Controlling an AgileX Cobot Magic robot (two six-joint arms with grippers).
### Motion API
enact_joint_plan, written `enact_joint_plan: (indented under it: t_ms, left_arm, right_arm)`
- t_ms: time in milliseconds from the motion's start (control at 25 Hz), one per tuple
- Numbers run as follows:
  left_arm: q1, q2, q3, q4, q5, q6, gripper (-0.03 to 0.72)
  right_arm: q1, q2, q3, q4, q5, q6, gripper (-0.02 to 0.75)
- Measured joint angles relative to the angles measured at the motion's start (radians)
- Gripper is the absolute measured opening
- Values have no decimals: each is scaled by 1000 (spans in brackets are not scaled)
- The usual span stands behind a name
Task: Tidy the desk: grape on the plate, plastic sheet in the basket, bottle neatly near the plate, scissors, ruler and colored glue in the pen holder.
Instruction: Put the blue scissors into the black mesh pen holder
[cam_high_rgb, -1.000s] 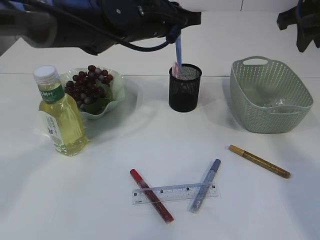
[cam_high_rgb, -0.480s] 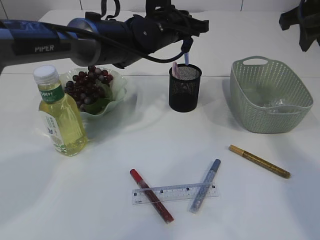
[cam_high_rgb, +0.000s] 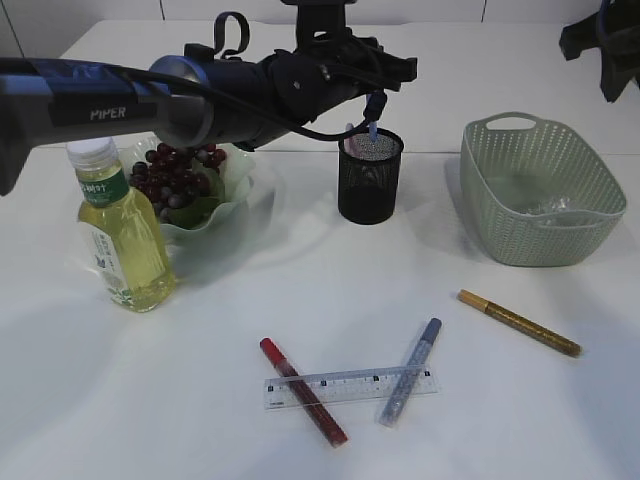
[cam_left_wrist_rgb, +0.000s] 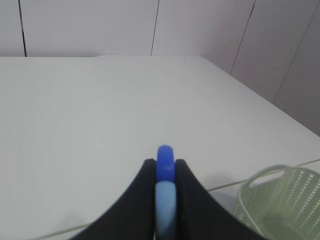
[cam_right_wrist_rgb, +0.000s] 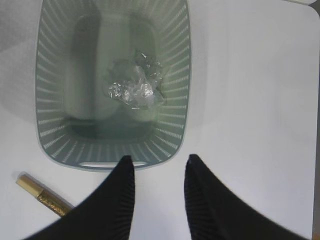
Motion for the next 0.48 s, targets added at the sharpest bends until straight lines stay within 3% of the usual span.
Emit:
enact_joint_plan:
  t_ms: [480]
  left_arm:
    - [0, 0, 0, 1, 5, 0, 78]
  right_arm:
    - [0, 0, 0, -1, 0, 0, 279]
